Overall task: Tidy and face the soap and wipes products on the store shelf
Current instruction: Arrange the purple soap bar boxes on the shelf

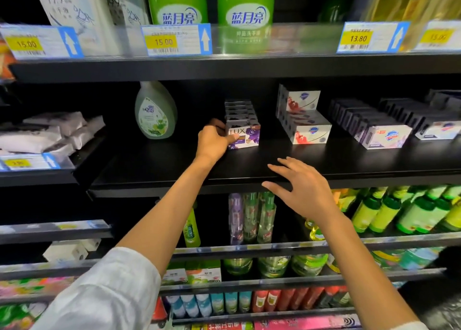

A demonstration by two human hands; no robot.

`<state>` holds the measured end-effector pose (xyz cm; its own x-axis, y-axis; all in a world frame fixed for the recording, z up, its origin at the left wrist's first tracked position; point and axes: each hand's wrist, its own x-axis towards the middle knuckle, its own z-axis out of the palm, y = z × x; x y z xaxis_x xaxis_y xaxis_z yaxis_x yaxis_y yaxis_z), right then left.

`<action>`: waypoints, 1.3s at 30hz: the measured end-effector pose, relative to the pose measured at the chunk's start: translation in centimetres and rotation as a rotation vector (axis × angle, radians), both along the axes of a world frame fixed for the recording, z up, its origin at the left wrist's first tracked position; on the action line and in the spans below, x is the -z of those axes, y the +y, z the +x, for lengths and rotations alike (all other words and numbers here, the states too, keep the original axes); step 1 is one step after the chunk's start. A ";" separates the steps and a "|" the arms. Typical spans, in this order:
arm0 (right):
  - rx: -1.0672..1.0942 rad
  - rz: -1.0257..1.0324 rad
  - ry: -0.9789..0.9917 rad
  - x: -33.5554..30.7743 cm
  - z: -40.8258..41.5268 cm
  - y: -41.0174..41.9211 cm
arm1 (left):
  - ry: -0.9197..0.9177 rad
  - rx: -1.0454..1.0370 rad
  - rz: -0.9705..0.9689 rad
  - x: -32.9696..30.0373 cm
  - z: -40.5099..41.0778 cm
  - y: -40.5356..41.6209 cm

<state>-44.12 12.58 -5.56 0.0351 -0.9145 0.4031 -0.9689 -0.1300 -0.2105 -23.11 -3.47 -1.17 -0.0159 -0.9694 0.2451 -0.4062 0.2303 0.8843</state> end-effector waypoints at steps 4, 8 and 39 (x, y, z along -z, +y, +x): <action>-0.050 -0.048 -0.318 -1.5 0.3 -0.3 | 0.101 0.073 0.028 0.5 1.0 0.7; -0.103 -0.070 -0.743 -3.7 1.3 -2.5 | 0.309 0.190 0.094 0.9 2.2 2.2; -0.390 0.063 -1.236 -4.1 3.9 -6.0 | 0.541 0.491 0.226 -0.3 4.1 5.0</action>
<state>-40.25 6.54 -1.51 -0.0599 -0.9467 0.3164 -0.0299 -0.3152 -0.9486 -18.98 1.58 -0.88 -0.3925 -0.9094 0.1376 0.1988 0.0623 0.9781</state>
